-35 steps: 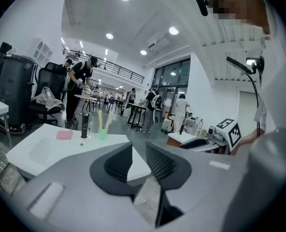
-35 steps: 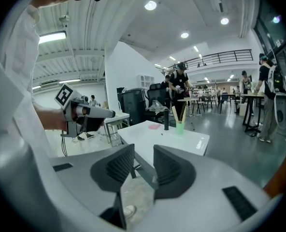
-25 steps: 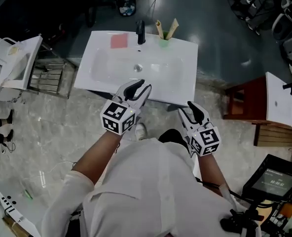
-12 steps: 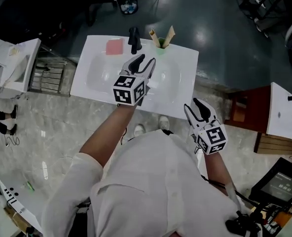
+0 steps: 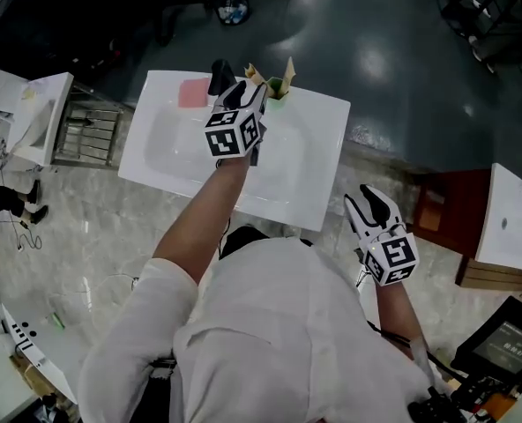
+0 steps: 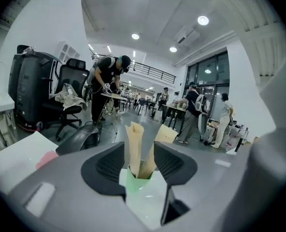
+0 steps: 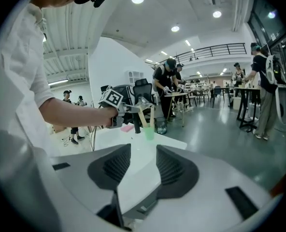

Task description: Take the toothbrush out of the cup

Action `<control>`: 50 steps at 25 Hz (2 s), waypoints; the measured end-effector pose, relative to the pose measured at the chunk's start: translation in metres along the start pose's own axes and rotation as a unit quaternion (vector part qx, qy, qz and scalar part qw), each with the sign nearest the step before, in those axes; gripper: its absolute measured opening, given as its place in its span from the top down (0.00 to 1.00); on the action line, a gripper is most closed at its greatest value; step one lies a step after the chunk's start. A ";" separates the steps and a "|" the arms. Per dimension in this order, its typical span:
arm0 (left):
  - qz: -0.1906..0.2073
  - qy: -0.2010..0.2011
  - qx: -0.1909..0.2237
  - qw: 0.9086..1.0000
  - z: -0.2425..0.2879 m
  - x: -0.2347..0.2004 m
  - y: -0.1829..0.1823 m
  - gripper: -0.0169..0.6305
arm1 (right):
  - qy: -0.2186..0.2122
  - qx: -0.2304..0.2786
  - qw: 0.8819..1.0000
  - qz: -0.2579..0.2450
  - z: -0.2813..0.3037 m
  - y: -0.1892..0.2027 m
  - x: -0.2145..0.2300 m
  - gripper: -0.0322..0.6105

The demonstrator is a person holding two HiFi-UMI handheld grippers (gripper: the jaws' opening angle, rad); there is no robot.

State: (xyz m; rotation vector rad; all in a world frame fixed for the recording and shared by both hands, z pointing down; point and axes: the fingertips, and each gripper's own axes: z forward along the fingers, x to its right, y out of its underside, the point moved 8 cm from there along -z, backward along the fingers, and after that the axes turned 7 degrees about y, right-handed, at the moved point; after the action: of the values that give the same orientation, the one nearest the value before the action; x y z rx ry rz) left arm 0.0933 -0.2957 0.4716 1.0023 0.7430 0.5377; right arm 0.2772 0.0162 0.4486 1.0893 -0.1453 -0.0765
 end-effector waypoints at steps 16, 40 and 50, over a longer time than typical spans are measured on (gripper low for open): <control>-0.002 -0.042 -0.002 0.999 0.026 -0.017 0.011 0.85 | 0.015 -0.004 1.000 0.023 -0.006 0.025 0.035 0.73; 0.031 -0.023 0.059 0.998 -0.017 0.009 -0.061 0.85 | 0.001 0.026 0.999 0.023 0.005 0.011 0.031 0.73; 0.030 -0.003 0.094 0.995 -0.055 0.022 -0.090 0.85 | -0.006 0.037 0.999 0.009 0.017 -0.009 0.026 0.73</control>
State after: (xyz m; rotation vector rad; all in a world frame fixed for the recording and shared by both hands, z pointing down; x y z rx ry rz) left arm 0.0715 -0.2897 0.3660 1.2042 0.7696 0.5232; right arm 0.3003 -0.0062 0.4505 1.1610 -0.1703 -0.0611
